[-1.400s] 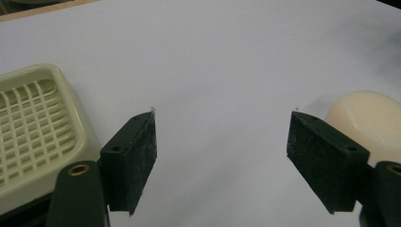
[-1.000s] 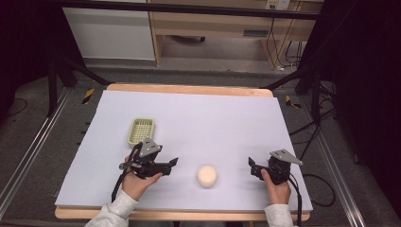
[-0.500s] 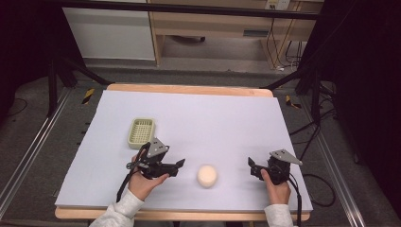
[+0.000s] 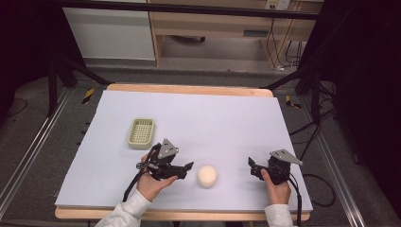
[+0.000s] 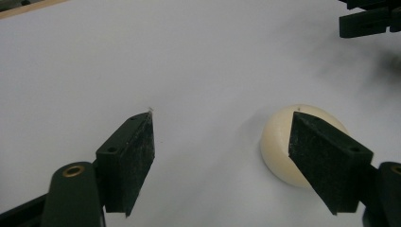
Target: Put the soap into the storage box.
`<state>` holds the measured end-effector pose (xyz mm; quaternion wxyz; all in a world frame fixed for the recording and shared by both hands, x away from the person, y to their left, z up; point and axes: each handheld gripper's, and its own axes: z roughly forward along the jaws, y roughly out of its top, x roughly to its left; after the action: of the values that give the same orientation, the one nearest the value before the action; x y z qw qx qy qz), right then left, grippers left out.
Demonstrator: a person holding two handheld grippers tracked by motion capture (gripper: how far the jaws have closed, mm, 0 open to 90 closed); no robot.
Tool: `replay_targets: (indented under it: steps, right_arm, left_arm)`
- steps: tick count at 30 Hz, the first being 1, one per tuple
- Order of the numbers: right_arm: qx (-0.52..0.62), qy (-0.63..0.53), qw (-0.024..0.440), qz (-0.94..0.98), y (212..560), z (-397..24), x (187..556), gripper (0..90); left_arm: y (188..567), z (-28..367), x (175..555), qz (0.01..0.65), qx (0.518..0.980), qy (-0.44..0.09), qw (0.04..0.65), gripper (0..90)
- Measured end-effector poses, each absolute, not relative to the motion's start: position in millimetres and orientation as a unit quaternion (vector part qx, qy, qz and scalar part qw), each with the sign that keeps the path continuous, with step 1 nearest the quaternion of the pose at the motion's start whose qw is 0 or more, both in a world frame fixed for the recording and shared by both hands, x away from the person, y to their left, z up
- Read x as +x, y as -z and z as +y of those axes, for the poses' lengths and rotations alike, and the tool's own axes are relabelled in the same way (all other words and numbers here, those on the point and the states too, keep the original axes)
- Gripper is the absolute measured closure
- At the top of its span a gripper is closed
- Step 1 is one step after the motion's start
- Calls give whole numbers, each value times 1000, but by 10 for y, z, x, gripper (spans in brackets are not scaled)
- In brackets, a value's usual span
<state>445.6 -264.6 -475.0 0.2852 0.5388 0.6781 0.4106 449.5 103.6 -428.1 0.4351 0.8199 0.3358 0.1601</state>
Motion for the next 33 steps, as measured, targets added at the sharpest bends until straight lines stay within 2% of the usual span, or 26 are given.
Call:
replay_targets:
  steps: [33]
  right_arm:
    - [538,-411,283,679,4751,-2644,4452,45]
  left_arm:
    - [4414,558,4400,302,848,-123,418,186]
